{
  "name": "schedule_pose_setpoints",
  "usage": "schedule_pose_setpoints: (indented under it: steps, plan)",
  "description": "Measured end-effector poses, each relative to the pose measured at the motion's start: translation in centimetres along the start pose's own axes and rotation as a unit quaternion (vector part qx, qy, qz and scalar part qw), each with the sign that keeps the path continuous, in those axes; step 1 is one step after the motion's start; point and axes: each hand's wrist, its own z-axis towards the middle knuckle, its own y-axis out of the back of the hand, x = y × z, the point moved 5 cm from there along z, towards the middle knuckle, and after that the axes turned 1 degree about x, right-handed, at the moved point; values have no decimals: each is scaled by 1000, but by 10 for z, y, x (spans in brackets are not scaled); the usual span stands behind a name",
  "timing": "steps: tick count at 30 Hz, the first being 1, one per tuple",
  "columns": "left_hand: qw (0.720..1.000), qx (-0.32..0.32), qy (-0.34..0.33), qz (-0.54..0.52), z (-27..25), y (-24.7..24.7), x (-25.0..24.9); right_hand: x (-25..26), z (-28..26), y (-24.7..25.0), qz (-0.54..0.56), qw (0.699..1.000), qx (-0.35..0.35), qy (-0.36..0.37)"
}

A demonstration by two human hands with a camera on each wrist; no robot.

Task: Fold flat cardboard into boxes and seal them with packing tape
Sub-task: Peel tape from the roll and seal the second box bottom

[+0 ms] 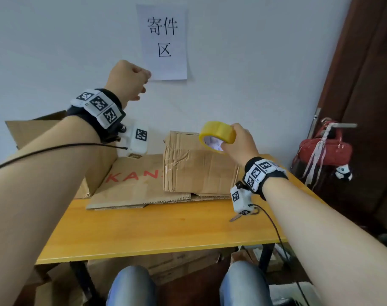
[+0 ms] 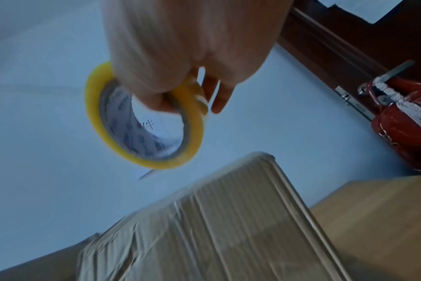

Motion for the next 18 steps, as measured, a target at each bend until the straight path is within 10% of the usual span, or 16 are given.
schedule_pose_setpoints:
  steps: [7, 11, 18]
  plan:
    - [996, 14, 27, -82, 32, -30, -7, -28, 45, 28, 101, 966, -216, -95]
    - [993, 18, 57, -99, 52, -52, 14, -60, 67, 20, 155, 941, -168, -249]
    - [972, 41, 183, -145, 82, -93, 82, -84, 113, 5, 129, 953, -126, -244]
